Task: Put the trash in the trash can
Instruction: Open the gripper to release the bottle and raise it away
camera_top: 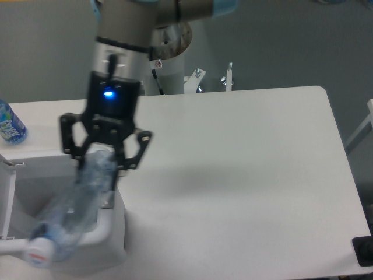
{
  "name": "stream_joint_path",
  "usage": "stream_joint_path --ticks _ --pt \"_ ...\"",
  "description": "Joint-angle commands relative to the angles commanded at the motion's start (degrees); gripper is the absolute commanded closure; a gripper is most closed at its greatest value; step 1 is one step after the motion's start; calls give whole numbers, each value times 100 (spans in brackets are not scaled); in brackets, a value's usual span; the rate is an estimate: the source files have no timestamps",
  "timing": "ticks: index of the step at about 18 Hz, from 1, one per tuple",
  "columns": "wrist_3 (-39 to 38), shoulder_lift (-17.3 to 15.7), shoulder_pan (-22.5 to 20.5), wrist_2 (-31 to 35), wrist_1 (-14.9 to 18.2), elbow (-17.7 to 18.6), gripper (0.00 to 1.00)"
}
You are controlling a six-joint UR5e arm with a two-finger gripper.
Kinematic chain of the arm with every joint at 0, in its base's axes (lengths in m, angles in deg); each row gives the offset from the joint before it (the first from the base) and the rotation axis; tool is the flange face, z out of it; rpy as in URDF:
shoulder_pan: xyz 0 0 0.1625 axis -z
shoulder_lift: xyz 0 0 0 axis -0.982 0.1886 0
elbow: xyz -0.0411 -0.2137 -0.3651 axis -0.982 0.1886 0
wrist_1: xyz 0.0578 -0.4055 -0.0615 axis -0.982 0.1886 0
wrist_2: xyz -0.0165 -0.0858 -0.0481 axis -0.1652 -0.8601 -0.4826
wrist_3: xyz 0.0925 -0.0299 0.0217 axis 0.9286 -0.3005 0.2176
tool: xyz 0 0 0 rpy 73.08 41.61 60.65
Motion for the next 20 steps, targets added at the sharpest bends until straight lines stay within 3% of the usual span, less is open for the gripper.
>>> stream_joint_path --ticks 3,10,14,18,20 --pt "53 -18 54 0 -9 141 2" --pt "35 -88 -43 17 -9 150 0" --pt "105 -264 -876 324 -9 106 0" --pt "745 -246 -1755 491 52 36 0" --pt "965 -237 -1976 1174 53 36 0"
